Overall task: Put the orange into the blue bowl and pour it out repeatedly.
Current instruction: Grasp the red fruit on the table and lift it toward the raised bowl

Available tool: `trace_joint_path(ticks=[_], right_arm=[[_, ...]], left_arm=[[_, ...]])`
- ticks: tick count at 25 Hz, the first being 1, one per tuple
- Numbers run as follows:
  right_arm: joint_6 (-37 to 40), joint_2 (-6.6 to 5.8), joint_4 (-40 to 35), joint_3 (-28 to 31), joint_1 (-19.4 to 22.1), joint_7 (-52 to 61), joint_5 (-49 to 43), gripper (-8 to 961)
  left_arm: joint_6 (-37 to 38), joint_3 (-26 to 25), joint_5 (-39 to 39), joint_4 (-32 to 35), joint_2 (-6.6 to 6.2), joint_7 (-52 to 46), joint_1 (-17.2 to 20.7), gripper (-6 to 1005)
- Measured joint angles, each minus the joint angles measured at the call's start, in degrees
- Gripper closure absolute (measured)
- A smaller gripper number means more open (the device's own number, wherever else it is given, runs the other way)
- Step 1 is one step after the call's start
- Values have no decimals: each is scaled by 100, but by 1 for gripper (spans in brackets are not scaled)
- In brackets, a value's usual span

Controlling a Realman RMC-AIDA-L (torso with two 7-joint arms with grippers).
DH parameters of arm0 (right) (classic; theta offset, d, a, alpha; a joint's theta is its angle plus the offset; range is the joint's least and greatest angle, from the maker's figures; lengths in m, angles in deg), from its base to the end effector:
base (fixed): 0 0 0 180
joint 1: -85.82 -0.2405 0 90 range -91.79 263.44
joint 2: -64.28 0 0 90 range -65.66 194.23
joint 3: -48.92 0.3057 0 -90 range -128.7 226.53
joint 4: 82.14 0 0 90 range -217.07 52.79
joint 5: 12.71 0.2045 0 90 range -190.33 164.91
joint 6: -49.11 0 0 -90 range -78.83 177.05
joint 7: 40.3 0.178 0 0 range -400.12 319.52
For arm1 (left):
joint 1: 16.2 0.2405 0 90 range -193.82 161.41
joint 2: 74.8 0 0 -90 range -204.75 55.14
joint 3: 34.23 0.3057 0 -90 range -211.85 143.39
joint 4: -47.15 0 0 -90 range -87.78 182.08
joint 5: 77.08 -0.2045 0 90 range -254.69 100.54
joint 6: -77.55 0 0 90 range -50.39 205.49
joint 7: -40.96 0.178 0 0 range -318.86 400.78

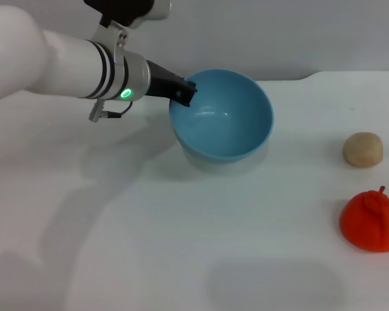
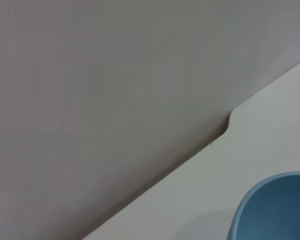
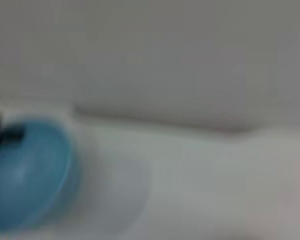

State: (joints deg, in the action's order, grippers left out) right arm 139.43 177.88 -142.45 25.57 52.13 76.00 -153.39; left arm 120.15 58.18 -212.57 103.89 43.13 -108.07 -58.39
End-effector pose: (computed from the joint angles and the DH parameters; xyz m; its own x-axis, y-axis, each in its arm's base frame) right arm 0.3382 0.4016 0.0803 0.5962 -0.6864 -0.4163 -0.7997 -0.4622 -0.3832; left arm -0.1807 0.4738 -0.1058 0.8490 0.4888 0.2006 0.5103 -0.6603 -0.5510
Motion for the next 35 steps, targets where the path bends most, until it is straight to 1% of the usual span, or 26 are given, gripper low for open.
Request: trace_joint_path(ticks=[2, 3, 4, 7, 8, 9, 10, 13, 17, 20, 29, 34, 35], right_arm=[[402, -56, 124, -51, -208, 193, -536, 281], [563, -33, 270, -206, -296, 275, -792, 281], [563, -33, 270, -206, -296, 275, -792, 282], [606, 188, 271, -512, -236, 320, -816, 284], [575, 317, 241, -663, -200, 366, -897, 284], [546, 349, 259, -716, -189, 398, -952, 285], [546, 349, 259, -716, -189, 398, -952, 293], [454, 410, 464, -914, -162, 440, -1066, 315], [268, 427, 694, -1179, -123, 515, -1152, 346], [250, 444, 712, -1290, -115, 631, -1166, 369], [192, 429, 711, -1657, -96, 722, -1174, 437], [193, 436, 662, -1697, -99, 705, -1169, 665], [193, 442, 625, -1684, -97, 703, -1158, 684]], left_arm=[[12, -46, -3, 0, -1, 14, -2, 1000], [12, -46, -4, 0, 0, 22, -3, 1000], [9, -36, -4, 0, 0, 26, -3, 1000], [-7, -26, -7, 1, 0, 27, 1, 1000], [-7, -27, -9, 1, 0, 27, 1, 1000], [-4, -27, -9, 1, 1, 27, 1, 1000], [-3, -26, -12, 1, 1, 27, 1, 1000], [-5, -9, -12, 4, 2, 27, 20, 1001], [-26, -7, -13, 2, 2, 27, 48, 1001], [-31, -4, -13, -1, 1, 26, 70, 1001], [-89, -4, -12, -14, 6, 33, 74, 1001], [-184, -4, -11, -14, 12, 72, 77, 1001], [-202, -4, -11, -15, 14, 92, 77, 1001]])
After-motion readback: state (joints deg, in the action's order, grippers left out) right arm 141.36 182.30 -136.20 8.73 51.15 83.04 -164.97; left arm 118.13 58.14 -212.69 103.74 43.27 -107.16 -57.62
